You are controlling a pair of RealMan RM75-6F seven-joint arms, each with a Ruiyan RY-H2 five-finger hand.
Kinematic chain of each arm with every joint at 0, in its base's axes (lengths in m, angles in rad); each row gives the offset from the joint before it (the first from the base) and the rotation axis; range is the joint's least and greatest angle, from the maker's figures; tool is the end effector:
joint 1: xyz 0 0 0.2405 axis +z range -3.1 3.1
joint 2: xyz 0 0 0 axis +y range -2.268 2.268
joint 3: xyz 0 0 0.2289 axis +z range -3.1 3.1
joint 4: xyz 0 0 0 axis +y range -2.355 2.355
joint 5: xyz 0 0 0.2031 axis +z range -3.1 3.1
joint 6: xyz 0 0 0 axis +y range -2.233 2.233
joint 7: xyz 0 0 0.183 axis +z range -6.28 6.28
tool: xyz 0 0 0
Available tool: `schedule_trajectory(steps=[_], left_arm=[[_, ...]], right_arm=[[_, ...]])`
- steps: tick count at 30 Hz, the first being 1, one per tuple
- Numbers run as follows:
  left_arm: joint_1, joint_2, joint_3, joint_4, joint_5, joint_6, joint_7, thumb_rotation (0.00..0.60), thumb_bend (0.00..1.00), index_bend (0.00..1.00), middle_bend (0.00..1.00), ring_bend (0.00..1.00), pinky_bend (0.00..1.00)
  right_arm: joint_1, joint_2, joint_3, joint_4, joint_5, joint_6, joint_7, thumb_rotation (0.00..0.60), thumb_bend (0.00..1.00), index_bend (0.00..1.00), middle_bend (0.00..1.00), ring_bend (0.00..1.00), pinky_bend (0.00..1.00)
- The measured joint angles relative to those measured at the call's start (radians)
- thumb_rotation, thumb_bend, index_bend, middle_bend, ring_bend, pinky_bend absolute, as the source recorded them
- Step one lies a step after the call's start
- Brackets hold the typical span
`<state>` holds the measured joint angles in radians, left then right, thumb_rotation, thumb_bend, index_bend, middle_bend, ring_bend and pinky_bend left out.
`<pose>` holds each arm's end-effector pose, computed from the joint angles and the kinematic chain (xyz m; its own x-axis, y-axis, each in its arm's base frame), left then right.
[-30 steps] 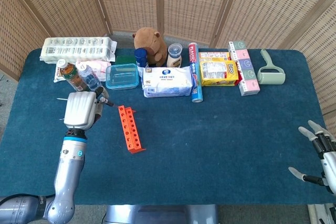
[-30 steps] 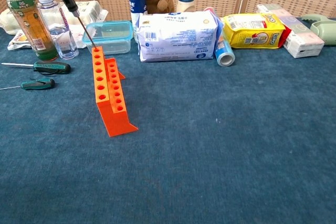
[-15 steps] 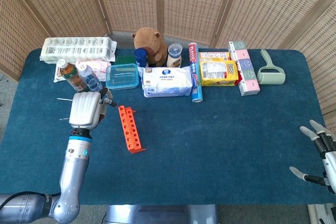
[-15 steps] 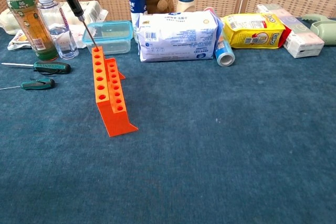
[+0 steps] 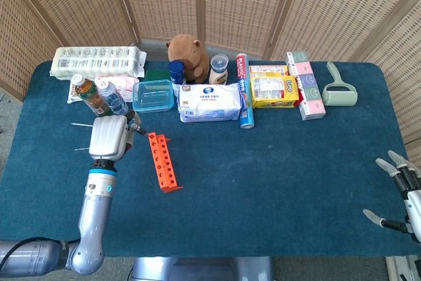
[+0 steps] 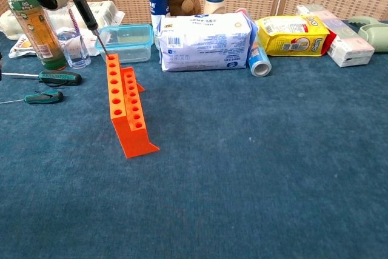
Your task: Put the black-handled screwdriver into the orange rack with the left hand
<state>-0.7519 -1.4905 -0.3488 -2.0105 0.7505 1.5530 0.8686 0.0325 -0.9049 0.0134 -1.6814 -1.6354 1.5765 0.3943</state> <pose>-0.0648 0.3352 0.0758 0.3690 0.0080 0.9294 0.9288 -0.0393 -0.3684 -0.2688 -0.1941 0.2059 0.1610 -0.0026 0.9870 -0.9820 -0.1002 0.1599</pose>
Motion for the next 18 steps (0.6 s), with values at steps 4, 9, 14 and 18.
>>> schedule_trajectory(steps=[4, 9, 14, 18], left_arm=[[-0.003, -0.007, 0.0, 0.016, -0.007, -0.007, -0.007, 0.6, 0.48, 0.5, 1.0, 1.0, 1.0], [-0.005, -0.013, -0.002, 0.031, -0.011, -0.013, -0.021, 0.6, 0.48, 0.5, 1.0, 1.0, 1.0], [-0.005, -0.014, -0.006, 0.036, -0.024, -0.015, -0.023, 0.6, 0.48, 0.5, 1.0, 1.0, 1.0], [-0.01, -0.017, -0.009, 0.043, -0.041, -0.017, -0.019, 0.6, 0.48, 0.5, 1.0, 1.0, 1.0]], right_arm=[[0.0, 0.001, 0.001, 0.0, 0.003, -0.001, 0.002, 0.6, 0.03, 0.13, 0.01, 0.0, 0.0], [0.0, 0.001, 0.001, 0.001, 0.003, -0.001, 0.005, 0.6, 0.03, 0.13, 0.01, 0.0, 0.0], [0.0, 0.001, 0.001, 0.001, 0.002, -0.002, 0.005, 0.6, 0.03, 0.13, 0.01, 0.0, 0.0], [0.001, 0.001, 0.001, 0.001, 0.003, -0.003, 0.004, 0.6, 0.03, 0.13, 0.01, 0.0, 0.0]])
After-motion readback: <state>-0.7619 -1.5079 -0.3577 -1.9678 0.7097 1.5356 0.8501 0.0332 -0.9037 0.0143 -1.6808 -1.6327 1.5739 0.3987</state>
